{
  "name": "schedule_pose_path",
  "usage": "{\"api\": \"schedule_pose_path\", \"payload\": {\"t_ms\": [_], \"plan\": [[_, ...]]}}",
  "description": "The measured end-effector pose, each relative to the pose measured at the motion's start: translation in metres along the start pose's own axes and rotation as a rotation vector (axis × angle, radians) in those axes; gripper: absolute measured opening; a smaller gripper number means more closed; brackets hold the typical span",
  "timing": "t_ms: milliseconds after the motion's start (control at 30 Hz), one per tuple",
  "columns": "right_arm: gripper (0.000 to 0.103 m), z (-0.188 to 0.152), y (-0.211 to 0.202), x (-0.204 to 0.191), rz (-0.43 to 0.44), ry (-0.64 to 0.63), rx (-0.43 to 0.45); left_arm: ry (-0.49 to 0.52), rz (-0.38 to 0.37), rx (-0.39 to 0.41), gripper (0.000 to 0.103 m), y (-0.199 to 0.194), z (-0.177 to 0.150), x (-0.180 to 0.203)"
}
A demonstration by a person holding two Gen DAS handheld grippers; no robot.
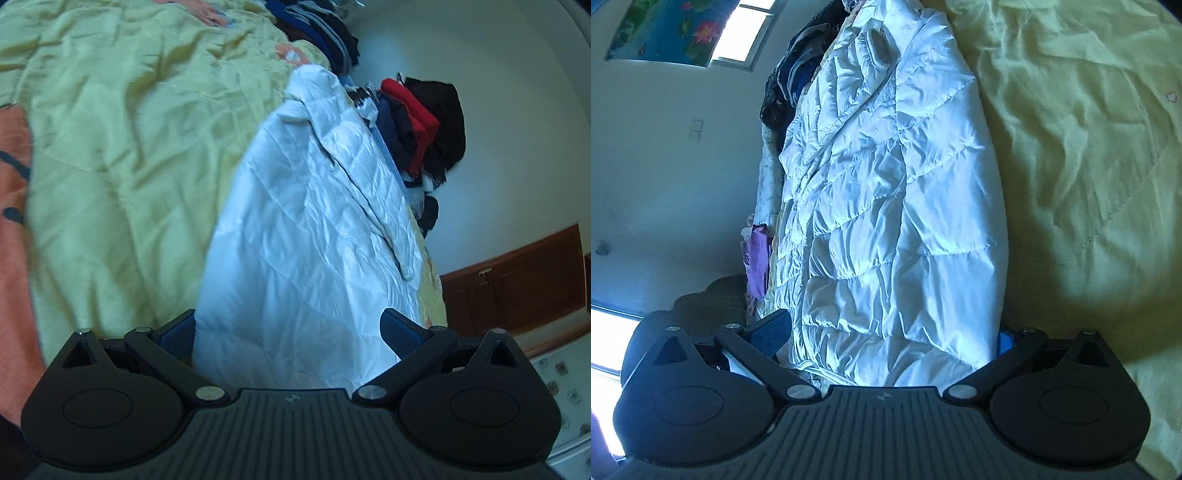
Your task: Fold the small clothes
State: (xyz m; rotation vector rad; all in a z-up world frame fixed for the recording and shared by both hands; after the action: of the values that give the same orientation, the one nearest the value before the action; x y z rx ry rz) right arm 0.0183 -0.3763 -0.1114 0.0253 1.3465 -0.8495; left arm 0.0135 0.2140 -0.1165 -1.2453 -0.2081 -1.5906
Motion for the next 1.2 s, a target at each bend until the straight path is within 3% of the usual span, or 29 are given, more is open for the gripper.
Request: {"api": "schedule_pose_path", "payload": {"t_ms": [67,200,367,433,533,733,800,867,1000,1100,1200], "plan": [[0.102,0.0,-0.001,-0.001,0.001,-0.002,0.005,0.047,0.023,-0.015,0.098,0.005,-0.004,0.005],[0.1,-0.003,-0.005,-0.003,0.011,-0.021,0.018,0.085,0.037,-0.074,0.067,0.007,-0.011,0.009],[0.096,-0.002,-0.014,0.005,0.037,-0.006,0.118,0.097,0.031,-0.104,0.067,0.007,-0.014,0.01],[0.095,-0.004,-0.015,0.005,0.042,-0.021,0.128,0.114,0.034,-0.117,0.05,0.008,-0.017,0.011],[0.091,-0.006,-0.012,0.004,0.04,-0.049,0.1,0.139,0.06,-0.144,0.034,0.012,-0.019,0.01],[0.062,-0.009,-0.01,0.014,0.021,0.005,0.06,0.139,0.062,-0.147,0.034,0.01,-0.019,0.01],[0.039,-0.014,-0.008,0.02,0.009,0.033,0.031,0.141,0.061,-0.146,0.034,0.009,-0.019,0.01],[0.027,-0.021,-0.006,0.027,-0.004,0.051,0.013,0.138,0.061,-0.146,0.034,0.011,-0.019,0.01],[0.017,-0.027,-0.009,0.035,0.013,0.098,0.031,0.139,0.061,-0.147,0.032,0.012,-0.019,0.011],[0.014,-0.033,-0.009,0.033,0.025,0.094,0.028,0.161,0.048,-0.136,0.015,0.011,-0.018,0.015],[0.013,-0.031,-0.013,0.022,0.058,0.084,0.037,0.187,0.02,-0.112,0.011,0.006,-0.015,0.024]]}}
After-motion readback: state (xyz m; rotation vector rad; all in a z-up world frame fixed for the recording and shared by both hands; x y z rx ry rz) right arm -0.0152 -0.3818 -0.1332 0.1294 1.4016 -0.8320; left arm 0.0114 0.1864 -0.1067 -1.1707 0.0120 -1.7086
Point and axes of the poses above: each gripper's, at about its wrist camera, not at the fingertips, and y roughly the way its jaws point, x to its right, z to its top, the point moved 5 cm from there along y, roughly the way its jaws point, and after that the axes turned 14 degrees about x, right-handed, at the moved point
